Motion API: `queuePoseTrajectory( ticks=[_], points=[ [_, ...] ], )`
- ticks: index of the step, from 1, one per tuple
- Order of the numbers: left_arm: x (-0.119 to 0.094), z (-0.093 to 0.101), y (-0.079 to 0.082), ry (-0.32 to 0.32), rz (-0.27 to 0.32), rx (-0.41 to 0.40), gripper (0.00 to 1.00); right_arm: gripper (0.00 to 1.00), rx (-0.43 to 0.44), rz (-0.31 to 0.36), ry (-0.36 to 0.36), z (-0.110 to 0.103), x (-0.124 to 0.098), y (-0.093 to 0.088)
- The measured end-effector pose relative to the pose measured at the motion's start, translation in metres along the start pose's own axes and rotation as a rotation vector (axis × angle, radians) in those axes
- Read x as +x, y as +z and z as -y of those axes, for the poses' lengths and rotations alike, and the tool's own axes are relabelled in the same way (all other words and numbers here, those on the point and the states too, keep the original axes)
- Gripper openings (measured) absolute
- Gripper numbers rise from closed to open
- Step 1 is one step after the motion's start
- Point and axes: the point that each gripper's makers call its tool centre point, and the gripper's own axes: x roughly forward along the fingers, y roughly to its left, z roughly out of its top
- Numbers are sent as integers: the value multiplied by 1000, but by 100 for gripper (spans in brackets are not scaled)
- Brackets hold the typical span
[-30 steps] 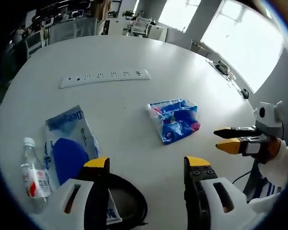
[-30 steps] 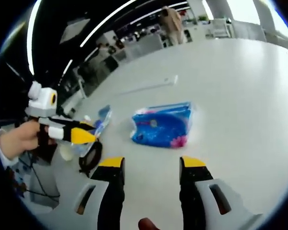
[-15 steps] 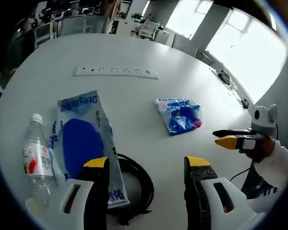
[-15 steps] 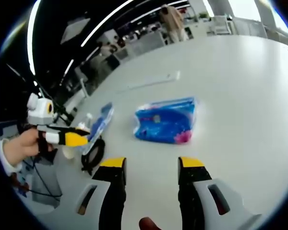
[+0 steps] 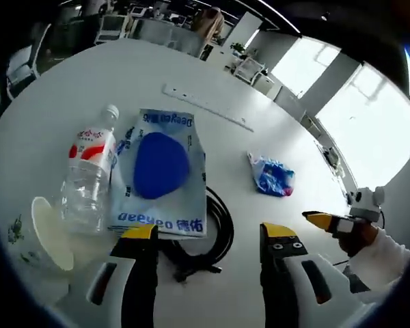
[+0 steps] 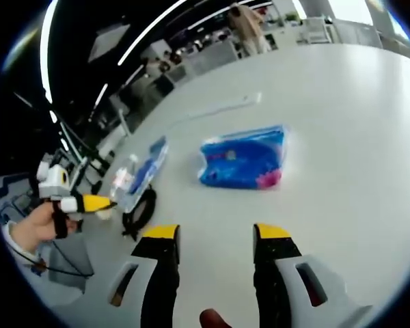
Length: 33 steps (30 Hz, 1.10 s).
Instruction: Arrange the tabletop items into an orderly group along one side of the table until the central work area is clear of visible clutter.
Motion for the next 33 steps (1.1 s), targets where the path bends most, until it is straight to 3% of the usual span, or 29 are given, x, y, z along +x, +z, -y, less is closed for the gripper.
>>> queuePoseTrajectory(
  ticks=[8, 20, 23, 25, 33],
  points=[
    [-14, -3, -6, 15, 34, -30, 63, 41, 7, 0, 12, -5, -1, -3],
    [-13, -7, -6, 13, 44, -79, 62, 41, 5, -7, 12, -7, 0, -3],
    [-11, -5, -4, -10, 60, -152, 62, 41, 2, -7, 15, -9, 0, -2],
    [-10, -6, -5, -2, 59, -159, 62, 41, -3, -10, 16, -10, 1, -2],
    [-8, -8, -8, -5, 63, -205, 61, 39, -54, -12, 34, -12, 4, 17]
  ],
)
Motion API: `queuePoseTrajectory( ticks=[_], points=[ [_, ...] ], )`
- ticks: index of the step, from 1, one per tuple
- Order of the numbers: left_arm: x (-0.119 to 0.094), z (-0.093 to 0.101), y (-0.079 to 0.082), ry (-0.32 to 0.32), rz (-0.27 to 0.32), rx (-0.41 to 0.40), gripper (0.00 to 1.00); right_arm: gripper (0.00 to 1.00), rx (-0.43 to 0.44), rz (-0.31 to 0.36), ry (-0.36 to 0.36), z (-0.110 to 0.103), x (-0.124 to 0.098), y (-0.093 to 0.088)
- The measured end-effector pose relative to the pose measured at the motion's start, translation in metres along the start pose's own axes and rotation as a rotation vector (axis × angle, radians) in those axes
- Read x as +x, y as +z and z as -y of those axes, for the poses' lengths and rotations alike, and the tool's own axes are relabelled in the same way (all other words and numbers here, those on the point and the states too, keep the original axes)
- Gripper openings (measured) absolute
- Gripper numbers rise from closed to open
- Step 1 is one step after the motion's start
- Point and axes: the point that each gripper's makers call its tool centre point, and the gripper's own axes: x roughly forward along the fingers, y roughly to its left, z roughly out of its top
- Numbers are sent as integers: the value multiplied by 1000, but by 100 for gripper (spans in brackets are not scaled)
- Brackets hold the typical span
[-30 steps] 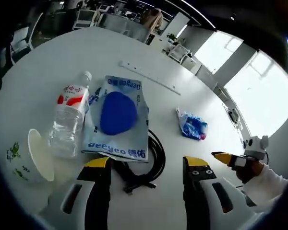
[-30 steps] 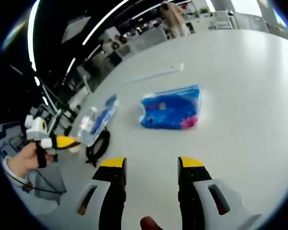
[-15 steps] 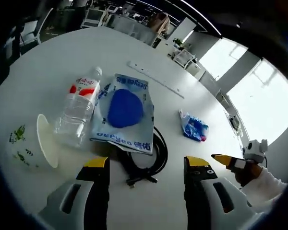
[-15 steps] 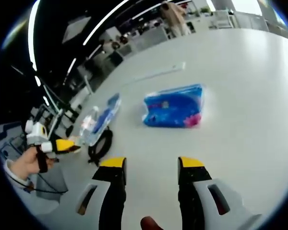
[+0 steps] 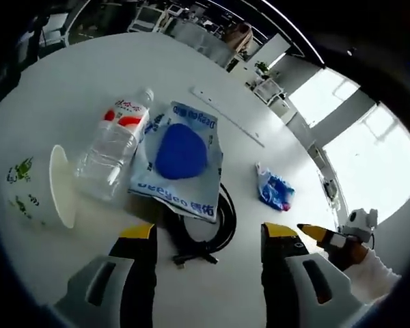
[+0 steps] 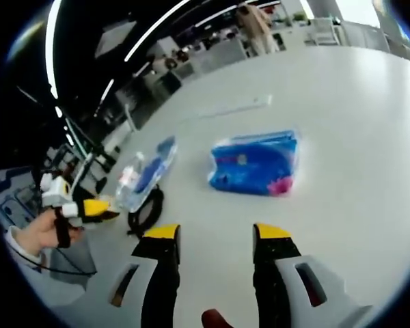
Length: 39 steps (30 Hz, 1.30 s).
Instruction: Arrange the tabletop items into an orderly group along one side of the table until the central work area is clear of visible clutter.
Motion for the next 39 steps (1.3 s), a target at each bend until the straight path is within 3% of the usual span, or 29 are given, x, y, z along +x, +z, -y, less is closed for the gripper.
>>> queuePoseTrajectory(
  ticks=[5, 16, 20, 25, 33, 39],
  points=[
    [2, -4, -1, -12, 23, -94, 61, 37, -58, -21, 39, -10, 8, 12],
    [2, -1, -4, -31, 27, -143, 58, 38, -188, -53, 103, -34, 24, 54],
    [3, 1, -1, -46, 32, -135, 57, 38, -295, -120, 150, -46, 27, 70],
    [7, 0, -3, -47, 23, -129, 56, 38, -414, -151, 176, -62, 33, 97],
    [10, -3, -2, -43, 26, -142, 55, 40, -510, -151, 223, -96, 58, 135],
    [12, -11, 7, -5, 63, -166, 53, 41, -599, -187, 268, -117, 87, 146]
  ],
)
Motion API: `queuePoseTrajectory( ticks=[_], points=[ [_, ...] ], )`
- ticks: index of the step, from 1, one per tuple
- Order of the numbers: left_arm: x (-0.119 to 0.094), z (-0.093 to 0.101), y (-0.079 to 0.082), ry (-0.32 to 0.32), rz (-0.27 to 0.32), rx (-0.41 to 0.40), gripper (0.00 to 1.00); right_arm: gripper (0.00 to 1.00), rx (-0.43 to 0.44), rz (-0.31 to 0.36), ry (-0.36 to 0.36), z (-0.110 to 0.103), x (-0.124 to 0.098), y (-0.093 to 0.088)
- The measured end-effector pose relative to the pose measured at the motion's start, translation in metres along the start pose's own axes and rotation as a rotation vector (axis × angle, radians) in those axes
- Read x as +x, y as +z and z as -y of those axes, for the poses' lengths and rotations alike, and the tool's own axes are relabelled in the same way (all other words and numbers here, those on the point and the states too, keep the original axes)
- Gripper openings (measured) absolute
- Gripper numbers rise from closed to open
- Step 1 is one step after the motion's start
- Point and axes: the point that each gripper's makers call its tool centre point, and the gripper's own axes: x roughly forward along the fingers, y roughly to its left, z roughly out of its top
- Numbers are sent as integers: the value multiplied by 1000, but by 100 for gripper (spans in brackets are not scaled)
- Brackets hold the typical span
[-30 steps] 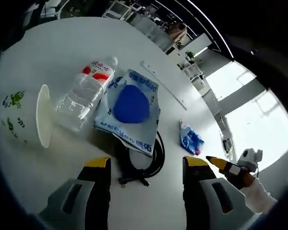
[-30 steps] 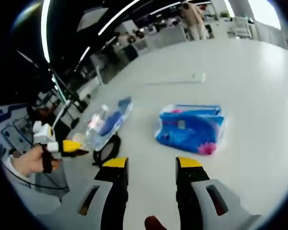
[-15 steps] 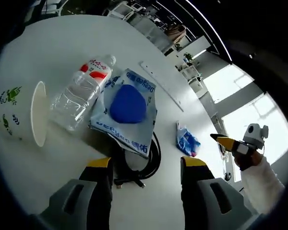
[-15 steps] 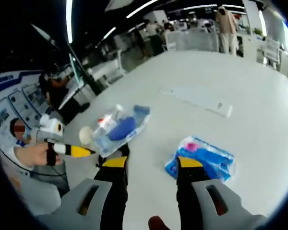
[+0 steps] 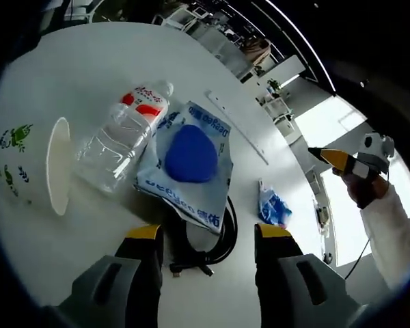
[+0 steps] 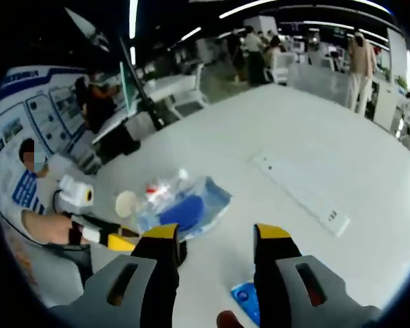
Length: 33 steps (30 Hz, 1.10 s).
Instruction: Arrange the tabletop items into an orderly group along one side of the table until the central work area is clear of visible clutter.
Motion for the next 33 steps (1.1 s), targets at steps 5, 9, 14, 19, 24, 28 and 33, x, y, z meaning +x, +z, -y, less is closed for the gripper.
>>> queuePoseTrajectory(
  ticks=[5, 9, 14, 19, 24, 28, 33],
  points=[
    [4, 1, -1, -4, 6, -22, 50, 37, -24, -58, -4, 11, 33, -4],
    [7, -4, -3, 16, -2, -25, 46, 36, -13, -78, 8, 17, 57, -2],
    [10, -9, 0, 13, 14, -69, 40, 36, -22, -77, 22, 17, 81, 5],
    [13, -14, 1, 27, 12, -85, 37, 36, -70, -106, 46, 17, 112, 4],
    [16, -20, -4, 32, 4, -118, 36, 36, -54, -108, 61, 19, 143, 8],
    [18, -18, -4, 20, 19, -136, 35, 37, -77, -111, 102, 10, 158, 10],
    [22, -24, -3, 25, 25, -194, 33, 33, -81, -168, 129, 5, 173, -3]
  ],
)
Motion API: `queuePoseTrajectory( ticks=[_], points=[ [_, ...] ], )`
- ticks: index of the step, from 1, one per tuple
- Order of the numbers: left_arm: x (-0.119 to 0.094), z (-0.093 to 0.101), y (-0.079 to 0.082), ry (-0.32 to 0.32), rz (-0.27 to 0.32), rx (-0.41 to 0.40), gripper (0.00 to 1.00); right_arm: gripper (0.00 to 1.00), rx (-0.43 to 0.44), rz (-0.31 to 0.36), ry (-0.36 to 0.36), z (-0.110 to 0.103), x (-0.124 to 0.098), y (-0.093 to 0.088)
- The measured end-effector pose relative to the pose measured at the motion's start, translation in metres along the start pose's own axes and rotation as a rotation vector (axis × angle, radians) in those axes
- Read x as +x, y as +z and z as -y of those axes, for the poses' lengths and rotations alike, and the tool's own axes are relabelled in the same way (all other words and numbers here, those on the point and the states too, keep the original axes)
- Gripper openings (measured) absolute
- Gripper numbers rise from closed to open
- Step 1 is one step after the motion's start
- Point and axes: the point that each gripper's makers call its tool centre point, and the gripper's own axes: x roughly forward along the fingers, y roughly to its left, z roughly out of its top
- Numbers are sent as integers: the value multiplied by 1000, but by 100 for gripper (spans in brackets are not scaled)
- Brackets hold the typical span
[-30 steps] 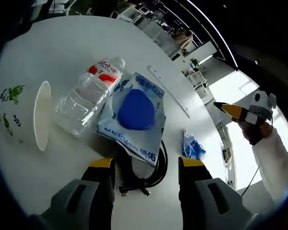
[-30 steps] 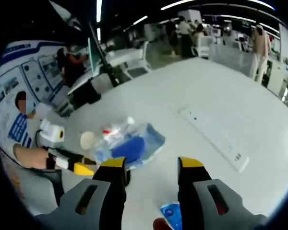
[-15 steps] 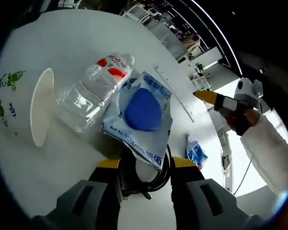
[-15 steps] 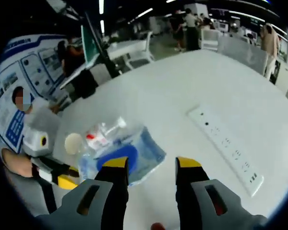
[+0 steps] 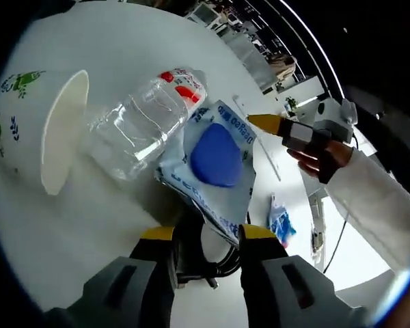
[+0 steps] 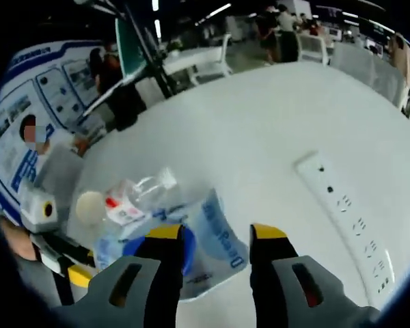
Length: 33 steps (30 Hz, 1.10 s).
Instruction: Arrange the tabletop items into an orderly group along one side of the table until the central work area is clear of visible clutter.
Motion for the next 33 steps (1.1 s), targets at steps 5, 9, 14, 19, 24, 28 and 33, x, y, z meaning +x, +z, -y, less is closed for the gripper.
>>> queuePoseTrajectory(
  ticks=[5, 9, 14, 19, 24, 28, 33],
  points=[
    [-1, 1, 7, -3, 25, -4, 29, 16, -6, -16, -13, 4, 3, -6],
    [0, -1, 8, 9, 27, 11, 21, 0, 30, -15, -10, 8, 1, -11],
    [0, -6, 7, 26, 21, -8, 12, 0, 79, -9, 1, 7, -4, -19],
    [-2, -6, 6, 23, 19, -60, 8, 0, 85, -23, -9, 6, -11, -26],
    [-7, -3, 9, 12, 37, -88, 3, 0, 104, -43, -22, 3, -22, -36],
    [-14, -1, 9, 5, 46, -97, 1, 0, 226, -19, -25, 0, -37, -45],
    [-23, -2, 3, 1, 45, -99, 0, 0, 258, 20, -19, -13, -59, -52]
  ],
)
